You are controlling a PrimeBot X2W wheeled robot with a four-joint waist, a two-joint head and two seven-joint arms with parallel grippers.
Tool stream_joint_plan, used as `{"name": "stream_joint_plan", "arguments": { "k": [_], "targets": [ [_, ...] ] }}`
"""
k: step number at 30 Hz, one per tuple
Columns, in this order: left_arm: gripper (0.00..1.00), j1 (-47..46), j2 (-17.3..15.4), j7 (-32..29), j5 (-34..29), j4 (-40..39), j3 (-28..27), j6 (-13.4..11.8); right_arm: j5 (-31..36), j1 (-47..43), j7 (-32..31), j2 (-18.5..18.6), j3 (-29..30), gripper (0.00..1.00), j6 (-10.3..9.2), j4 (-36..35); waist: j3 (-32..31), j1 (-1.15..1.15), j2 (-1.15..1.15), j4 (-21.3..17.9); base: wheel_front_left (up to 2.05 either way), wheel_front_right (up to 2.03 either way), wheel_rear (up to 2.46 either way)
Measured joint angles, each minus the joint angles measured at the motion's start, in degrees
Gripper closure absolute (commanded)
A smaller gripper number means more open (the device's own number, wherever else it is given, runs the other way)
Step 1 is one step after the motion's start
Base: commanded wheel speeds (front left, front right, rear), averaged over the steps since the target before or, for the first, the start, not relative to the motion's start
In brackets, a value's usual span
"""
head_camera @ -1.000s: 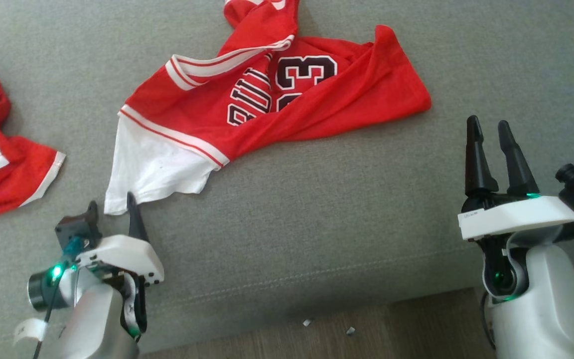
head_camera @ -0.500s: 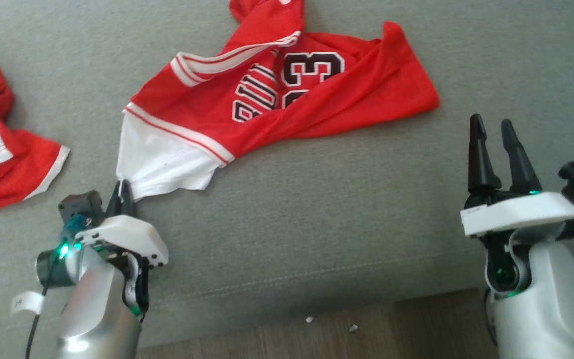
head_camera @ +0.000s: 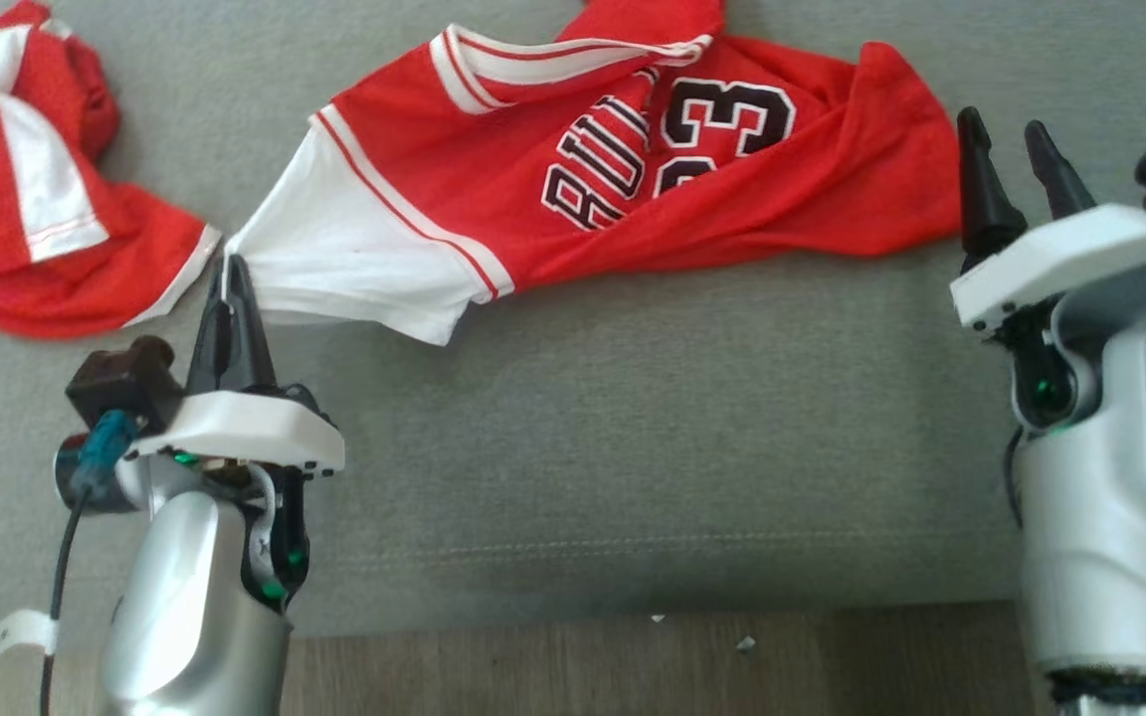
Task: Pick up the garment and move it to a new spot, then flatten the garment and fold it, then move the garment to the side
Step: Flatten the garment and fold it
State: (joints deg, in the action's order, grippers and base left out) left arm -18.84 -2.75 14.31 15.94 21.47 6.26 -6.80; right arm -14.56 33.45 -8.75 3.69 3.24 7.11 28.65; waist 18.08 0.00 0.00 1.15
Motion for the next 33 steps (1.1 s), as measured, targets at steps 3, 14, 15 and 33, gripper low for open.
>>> {"name": "stream_joint_plan", "arguments": {
  "k": [3,14,15,33],
  "targets": [
    [1.0,0.76,0.36,0.0,-0.26,-3.25,-0.42,-0.35,1.85,2.79,-2.85,2.2,-0.63,0.0,0.0,3.66,1.28,0.0,0.0,1.49,0.0,0.0,0.0],
    [1.0,0.72,0.63,0.0,-0.73,-3.82,0.08,-0.27,2.22,8.37,-2.2,7.79,-10.09,0.0,0.0,9.1,4.2,0.0,0.0,2.93,0.0,0.0,0.0],
    [1.0,0.71,0.64,0.0,-0.71,-3.77,0.21,-0.27,2.22,8.71,-1.75,8.14,-10.74,0.0,0.0,9.33,4.31,0.0,0.0,3.0,0.0,0.0,0.0],
    [1.0,0.32,0.66,0.0,-0.12,-3.44,1.8,-0.8,-0.33,11.43,1.18,9.6,-16.19,0.62,0.0,14.91,4.97,0.0,0.0,2.75,0.0,0.0,0.0]
  ]
}}
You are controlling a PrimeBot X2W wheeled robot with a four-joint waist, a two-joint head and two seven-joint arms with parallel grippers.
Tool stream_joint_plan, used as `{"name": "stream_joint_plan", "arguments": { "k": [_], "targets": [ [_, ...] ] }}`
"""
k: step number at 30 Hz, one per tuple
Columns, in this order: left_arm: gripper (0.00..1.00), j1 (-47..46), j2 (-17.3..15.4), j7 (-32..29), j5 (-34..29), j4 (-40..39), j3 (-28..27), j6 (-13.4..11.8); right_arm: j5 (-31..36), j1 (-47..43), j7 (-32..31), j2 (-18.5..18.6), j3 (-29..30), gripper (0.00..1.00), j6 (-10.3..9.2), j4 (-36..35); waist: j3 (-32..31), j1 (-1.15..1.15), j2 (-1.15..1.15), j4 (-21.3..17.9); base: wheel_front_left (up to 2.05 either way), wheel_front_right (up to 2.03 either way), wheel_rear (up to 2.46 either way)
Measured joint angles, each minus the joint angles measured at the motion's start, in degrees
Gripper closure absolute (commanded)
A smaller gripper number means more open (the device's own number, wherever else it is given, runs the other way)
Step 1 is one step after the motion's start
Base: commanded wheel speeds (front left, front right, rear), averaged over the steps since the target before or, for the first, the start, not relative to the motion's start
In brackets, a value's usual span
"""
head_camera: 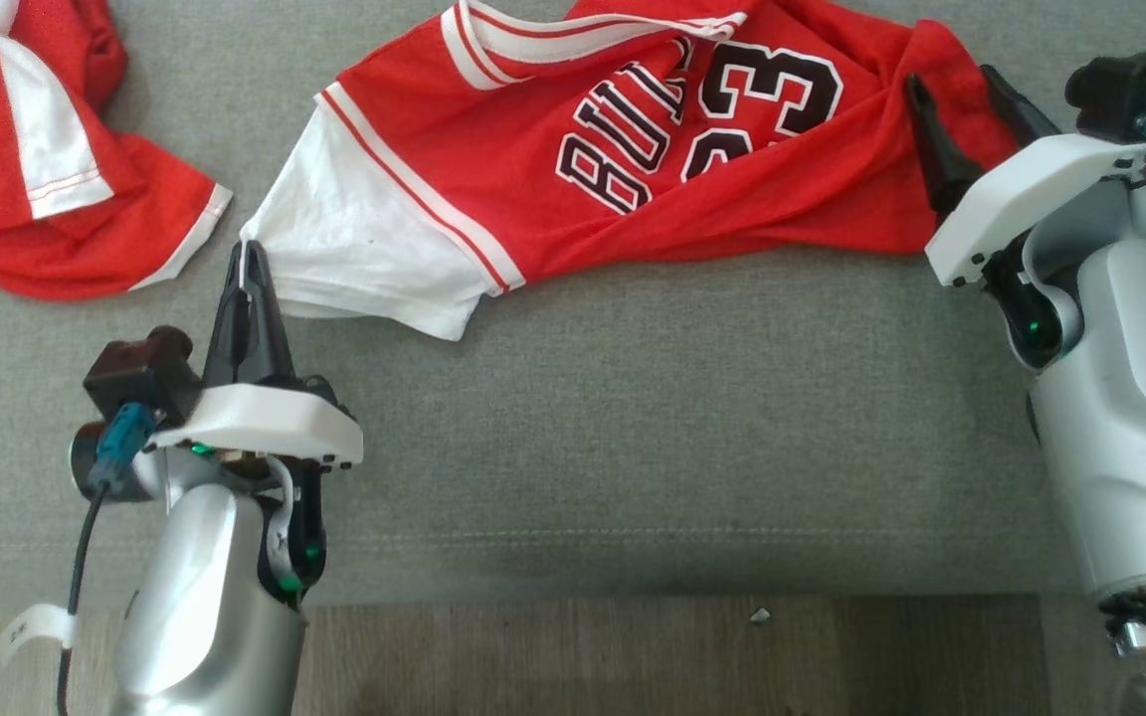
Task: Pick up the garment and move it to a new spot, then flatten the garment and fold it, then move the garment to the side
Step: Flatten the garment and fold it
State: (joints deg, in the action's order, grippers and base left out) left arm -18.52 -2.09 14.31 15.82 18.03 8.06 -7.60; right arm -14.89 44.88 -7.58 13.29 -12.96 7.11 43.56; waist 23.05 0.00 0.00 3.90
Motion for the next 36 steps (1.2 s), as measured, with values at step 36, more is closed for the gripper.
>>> {"name": "stream_joint_plan", "arguments": {
  "k": [36],
  "targets": [
    [1.0,3.46,0.03,0.23,4.14,-11.74,-4.08,3.11,-16.83,-13.34,-3.37,10.99,-4.03,1.0,0.0,-30.67,-15.26,0.0,0.0,-4.56,0.0,0.0,0.0]
  ]
}}
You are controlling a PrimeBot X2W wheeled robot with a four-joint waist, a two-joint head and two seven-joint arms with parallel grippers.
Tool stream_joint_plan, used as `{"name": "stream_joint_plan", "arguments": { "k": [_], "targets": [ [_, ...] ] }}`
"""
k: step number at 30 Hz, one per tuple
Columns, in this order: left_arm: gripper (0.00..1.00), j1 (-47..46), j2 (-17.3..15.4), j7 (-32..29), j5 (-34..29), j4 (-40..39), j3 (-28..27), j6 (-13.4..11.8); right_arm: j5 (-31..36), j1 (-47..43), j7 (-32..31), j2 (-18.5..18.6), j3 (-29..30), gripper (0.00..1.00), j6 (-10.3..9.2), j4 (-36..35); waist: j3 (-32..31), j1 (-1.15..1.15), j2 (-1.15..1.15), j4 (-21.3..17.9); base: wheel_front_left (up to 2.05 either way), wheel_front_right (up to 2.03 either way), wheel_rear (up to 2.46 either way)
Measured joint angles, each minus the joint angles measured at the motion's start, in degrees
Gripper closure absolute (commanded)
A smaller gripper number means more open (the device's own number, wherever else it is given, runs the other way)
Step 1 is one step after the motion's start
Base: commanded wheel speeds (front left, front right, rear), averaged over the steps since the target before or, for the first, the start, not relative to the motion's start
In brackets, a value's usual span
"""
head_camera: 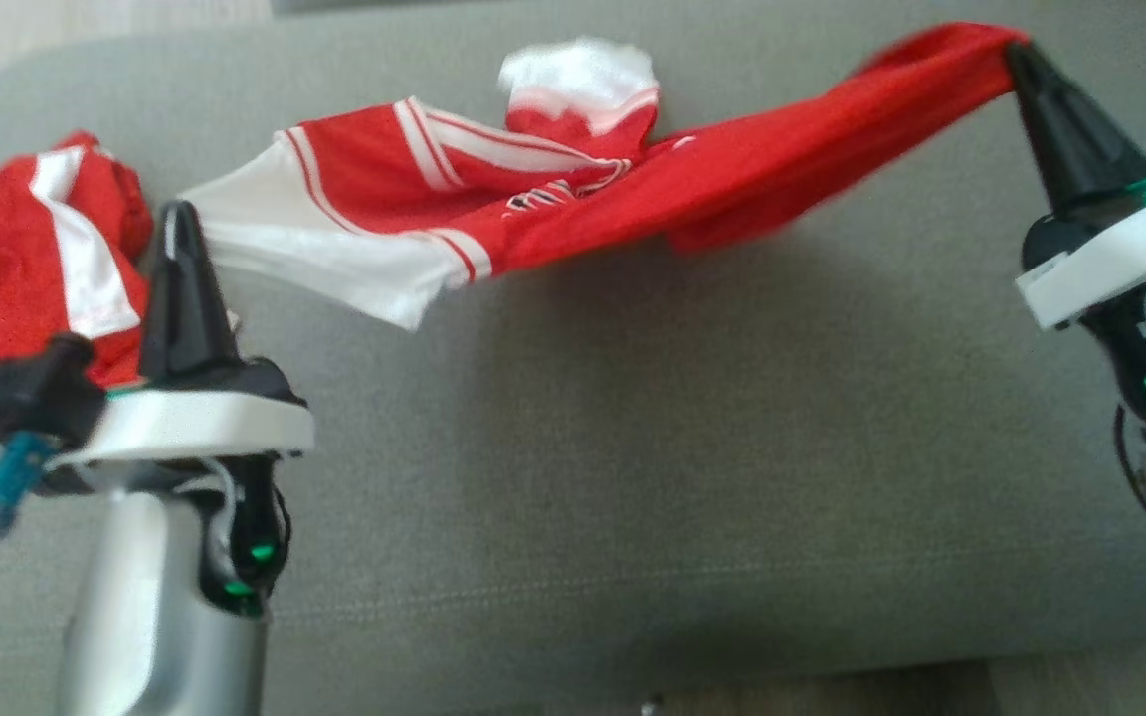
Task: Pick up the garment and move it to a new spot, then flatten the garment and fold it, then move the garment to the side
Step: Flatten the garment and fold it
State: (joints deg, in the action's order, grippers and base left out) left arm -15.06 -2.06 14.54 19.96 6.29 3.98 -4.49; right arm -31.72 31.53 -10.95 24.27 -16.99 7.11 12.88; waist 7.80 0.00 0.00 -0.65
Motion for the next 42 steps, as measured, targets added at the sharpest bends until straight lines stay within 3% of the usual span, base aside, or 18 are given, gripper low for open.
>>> {"name": "stream_joint_plan", "arguments": {
  "k": [8,14,18,23,27,33,37,42],
  "targets": [
    [1.0,-4.1,-0.8,-9.25,5.33,-12.15,-1.18,0.62,0.2,4.59,1.03,1.29,1.68,1.0,0.0,-2.91,-7.34,0.0,0.0,-0.48,0.0,0.0,0.0],
    [1.0,-11.06,-0.92,-17.18,9.37,-21.29,-1.68,-1.08,3.39,12.05,1.26,1.7,6.21,1.0,0.0,-3.14,-11.31,0.0,0.0,-0.75,0.0,0.0,0.0],
    [1.0,-16.67,-0.85,-21.96,12.76,-25.17,-3.27,-3.39,4.61,15.66,-1.34,1.38,9.8,1.0,0.0,-3.7,-12.26,0.0,0.0,-0.87,0.0,0.0,0.0],
    [1.0,-23.33,-2.4,-26.62,13.16,-25.19,-3.54,-4.13,7.35,17.99,-7.23,-0.41,12.3,1.0,0.0,-3.9,-11.93,0.0,0.0,-1.32,0.0,0.0,0.0],
    [1.0,-28.11,-4.3,-29.98,13.36,-18.16,-3.0,-4.05,7.67,19.14,-11.7,-2.88,11.45,1.0,0.0,-1.63,-9.45,0.0,0.0,-1.95,0.0,0.0,0.0],
    [1.0,-38.17,-5.6,-31.07,12.92,-7.03,-2.59,-3.5,7.91,28.04,-12.47,-3.8,8.66,1.0,0.0,4.52,-4.07,0.0,0.0,-2.45,0.0,0.0,0.0],
    [1.0,-52.35,-5.87,-27.84,10.32,4.33,-1.24,-2.52,11.94,40.71,-6.67,-3.69,7.79,1.0,0.0,13.3,2.05,0.0,0.0,-2.54,0.0,0.0,0.0],
    [1.0,-69.88,-4.0,-17.28,9.36,16.73,-2.56,-2.14,15.63,56.43,7.81,-3.55,7.64,1.0,0.01,21.92,10.14,0.0,0.0,-1.86,0.0,0.0,0.0]
  ]
}}
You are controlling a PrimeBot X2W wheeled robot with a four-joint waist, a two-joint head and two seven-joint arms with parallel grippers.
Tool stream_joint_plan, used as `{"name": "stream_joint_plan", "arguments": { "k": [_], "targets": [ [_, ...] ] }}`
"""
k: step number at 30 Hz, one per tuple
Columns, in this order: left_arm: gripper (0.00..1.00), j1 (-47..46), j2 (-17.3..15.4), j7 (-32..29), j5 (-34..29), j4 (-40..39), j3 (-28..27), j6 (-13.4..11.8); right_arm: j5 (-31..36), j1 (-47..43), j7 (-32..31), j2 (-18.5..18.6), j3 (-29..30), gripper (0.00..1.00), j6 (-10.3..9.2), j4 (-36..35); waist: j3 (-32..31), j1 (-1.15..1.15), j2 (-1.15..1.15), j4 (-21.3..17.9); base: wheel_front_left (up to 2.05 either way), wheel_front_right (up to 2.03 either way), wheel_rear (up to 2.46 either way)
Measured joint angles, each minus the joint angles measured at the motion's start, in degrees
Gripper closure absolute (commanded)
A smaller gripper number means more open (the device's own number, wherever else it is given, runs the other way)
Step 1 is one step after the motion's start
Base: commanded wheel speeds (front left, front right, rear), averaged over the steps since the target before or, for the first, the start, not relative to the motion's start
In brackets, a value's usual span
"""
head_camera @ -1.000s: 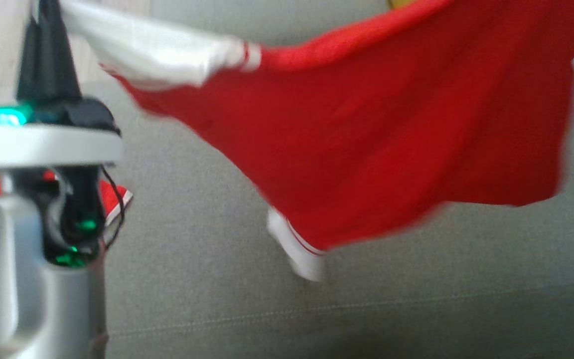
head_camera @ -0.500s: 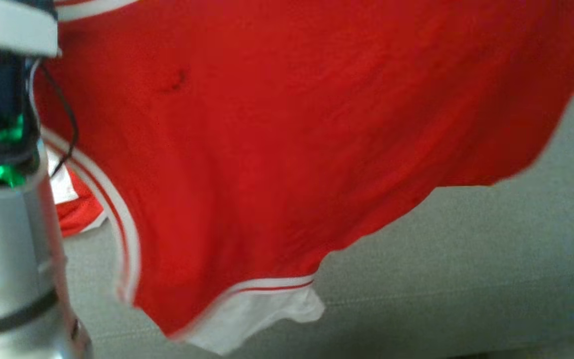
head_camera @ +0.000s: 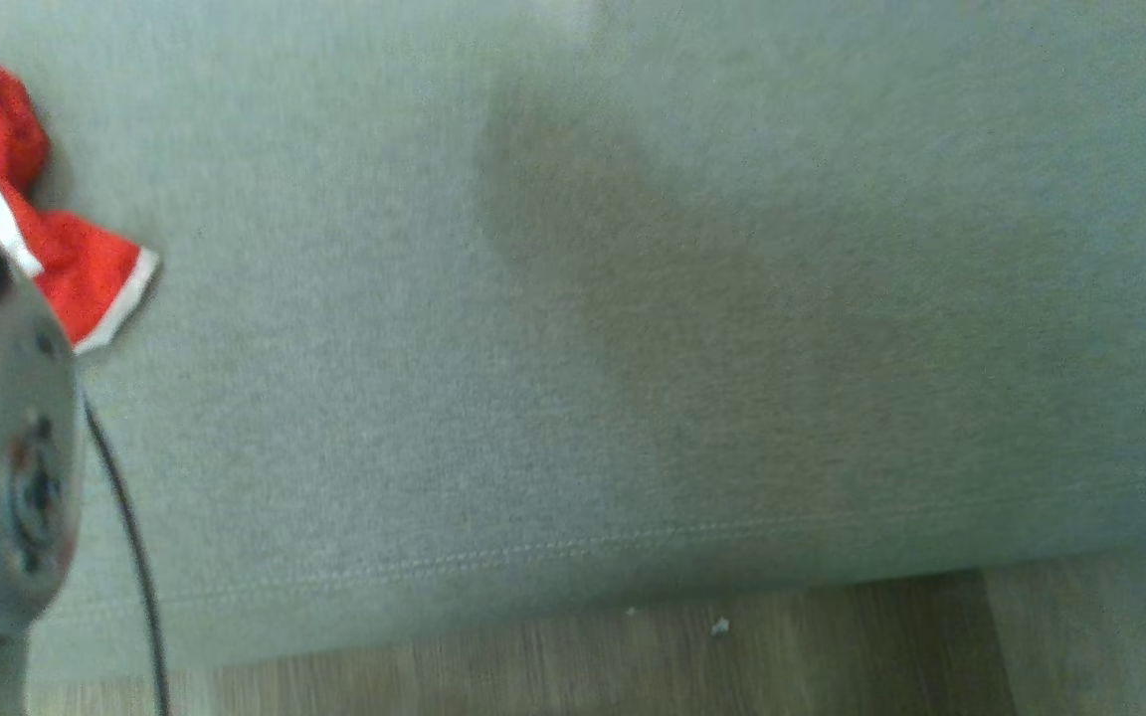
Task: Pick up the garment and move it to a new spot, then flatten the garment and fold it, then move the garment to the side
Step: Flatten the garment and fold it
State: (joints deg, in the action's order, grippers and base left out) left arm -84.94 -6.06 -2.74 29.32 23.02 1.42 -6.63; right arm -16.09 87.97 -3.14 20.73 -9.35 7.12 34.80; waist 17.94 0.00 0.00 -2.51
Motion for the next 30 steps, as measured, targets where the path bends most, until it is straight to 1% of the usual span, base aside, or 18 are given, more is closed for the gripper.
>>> {"name": "stream_joint_plan", "arguments": {
  "k": [3,6,9,12,15,18,20,25,30],
  "targets": [
    [1.0,-5.12,0.81,5.21,-0.01,5.98,-0.24,1.18,2.7,5.45,8.51,0.02,-0.86,1.0,-0.01,4.87,4.01,0.0,0.0,0.82,0.0,0.0,0.0],
    [1.0,-6.74,1.41,8.72,-0.3,10.4,0.03,2.76,3.74,7.93,14.75,-0.23,-0.53,1.0,-0.01,9.5,7.49,0.01,0.0,1.68,0.0,0.0,0.0],
    [1.0,-6.77,1.9,10.83,-0.51,13.15,1.07,4.52,3.66,7.94,16.82,-0.82,0.14,1.0,0.0,13.25,10.68,0.01,0.0,2.47,0.0,0.0,0.0],
    [1.0,-5.31,2.35,13.06,-0.51,14.94,2.11,6.57,1.54,5.12,17.49,-2.47,-0.09,1.0,0.0,15.89,13.43,0.02,0.0,3.16,0.0,0.0,0.0],
    [1.0,0.32,2.4,14.22,-0.81,17.07,3.7,8.6,-1.77,-2.14,17.5,-4.75,-1.14,1.0,-0.01,17.83,14.61,0.03,0.0,3.86,0.0,0.0,0.0],
    [1.0,8.8,2.15,15.32,-1.88,18.04,5.14,9.72,-5.53,-11.22,17.49,-6.78,-3.99,1.0,-0.01,18.34,13.63,0.02,0.0,3.96,0.0,0.0,0.0],
    [1.0,13.52,1.56,16.01,-2.4,17.98,5.83,10.23,-8.17,-15.67,17.49,-7.24,-6.06,1.0,-0.01,18.29,12.56,0.0,0.0,3.84,0.0,0.0,0.0],
    [1.0,24.35,-0.81,16.67,-3.74,15.41,7.3,11.25,-14.26,-23.4,17.08,-6.72,-11.33,1.0,-0.01,17.63,8.98,0.0,0.0,3.75,0.0,0.0,0.0],
    [1.0,36.84,-3.34,16.96,-4.78,12.06,8.44,11.72,-17.52,-30.31,14.0,-3.77,-16.07,1.0,-0.01,16.85,4.52,0.0,0.0,3.76,0.0,0.0,0.0]
  ]
}}
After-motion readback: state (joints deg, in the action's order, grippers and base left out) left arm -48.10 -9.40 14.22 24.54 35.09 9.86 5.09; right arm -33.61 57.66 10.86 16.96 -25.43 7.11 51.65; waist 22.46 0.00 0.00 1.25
